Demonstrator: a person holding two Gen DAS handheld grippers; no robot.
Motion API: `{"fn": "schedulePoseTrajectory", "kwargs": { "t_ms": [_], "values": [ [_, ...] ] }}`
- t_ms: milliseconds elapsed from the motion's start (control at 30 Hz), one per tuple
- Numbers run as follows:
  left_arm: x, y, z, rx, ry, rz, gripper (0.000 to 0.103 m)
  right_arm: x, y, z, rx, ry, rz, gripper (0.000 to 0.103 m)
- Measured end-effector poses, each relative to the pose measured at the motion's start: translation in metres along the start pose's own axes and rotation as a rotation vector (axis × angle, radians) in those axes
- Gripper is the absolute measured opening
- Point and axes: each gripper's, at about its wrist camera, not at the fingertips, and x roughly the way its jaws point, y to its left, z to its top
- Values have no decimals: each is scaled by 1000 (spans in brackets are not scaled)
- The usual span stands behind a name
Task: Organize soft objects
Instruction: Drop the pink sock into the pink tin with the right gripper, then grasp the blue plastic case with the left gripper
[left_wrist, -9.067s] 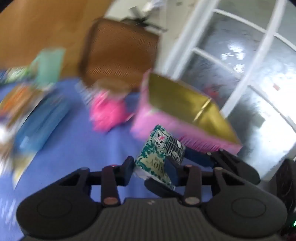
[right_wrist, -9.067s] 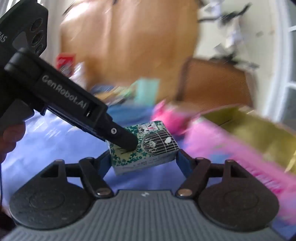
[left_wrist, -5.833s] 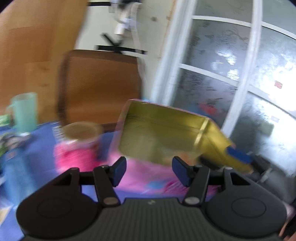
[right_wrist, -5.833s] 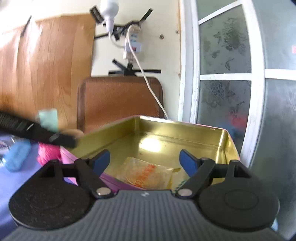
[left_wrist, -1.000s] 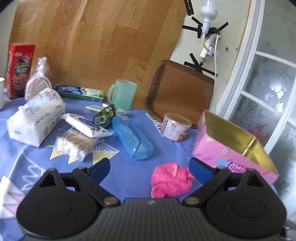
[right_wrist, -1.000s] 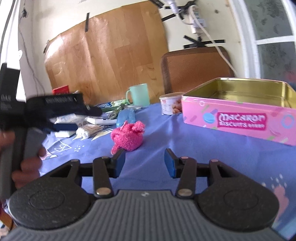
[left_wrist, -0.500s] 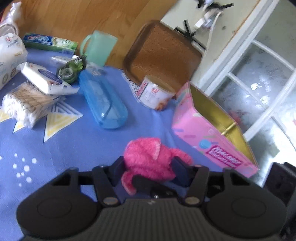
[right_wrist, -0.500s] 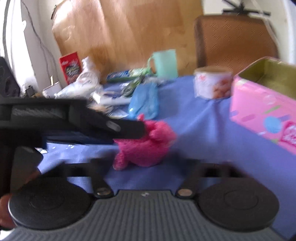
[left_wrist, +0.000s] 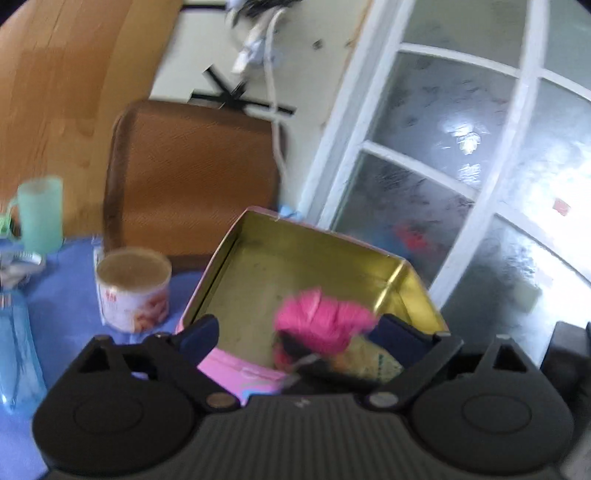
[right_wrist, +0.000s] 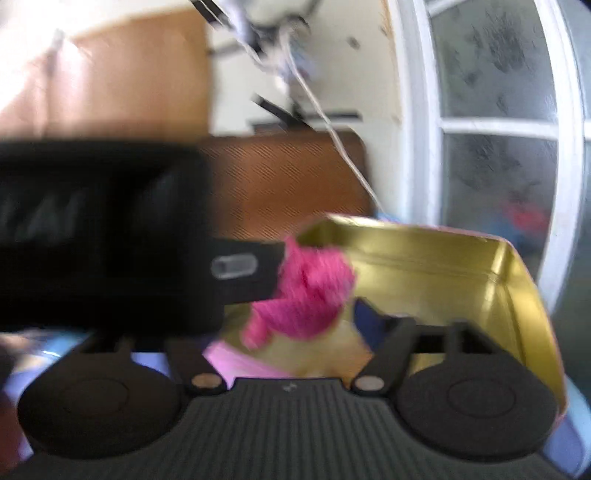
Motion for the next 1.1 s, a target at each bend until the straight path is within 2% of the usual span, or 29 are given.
{"fn": "schedulePoseTrajectory", "kwargs": {
  "t_ms": [67,133,233,333,400,467,600,633,667,700,767,800,833,867,900,933,1100],
  "values": [
    [-9,13,-6,-52,-24,-18,97,-4,-18,-9,51,-14,3,82],
    [-21,30,-12,-64,-56,10,97,-18,-31,-20,102,-65,5,82],
    [-44,68,-23,-90,-89,91,97,-34,-28,-26,125,-135,28,80],
    [-73,119,-36,-150,-127,227,96,-45,-4,-28,62,-179,135,68],
    [-93,155,-46,-211,-152,315,94,-40,24,-26,9,-156,251,63],
    [-113,187,-56,-268,-167,405,92,-28,56,-29,-60,-97,342,57],
    [-142,226,-80,-330,-206,514,92,2,105,-34,-104,43,472,57],
    [-144,232,-85,-337,-208,522,92,11,118,-34,-109,82,499,58],
    [-146,237,-89,-364,-208,512,91,19,131,-36,-115,116,512,65],
    [-148,242,-90,-385,-222,477,91,27,145,-37,-121,140,516,77],
    [-148,239,-89,-361,-247,480,91,43,170,-39,-136,189,523,89],
    [-145,237,-88,-345,-242,483,91,47,179,-40,-149,212,527,90],
    [-142,235,-86,-324,-232,481,91,53,189,-41,-166,234,521,89],
    [-137,233,-84,-304,-226,488,91,58,192,-42,-181,255,507,83],
    [-134,229,-83,-287,-224,493,91,58,195,-41,-200,248,472,64],
    [-134,227,-84,-274,-226,482,91,55,196,-41,-212,245,463,56],
    [-139,222,-87,-271,-236,450,91,20,166,-50,-128,264,496,55]
  ]
}}
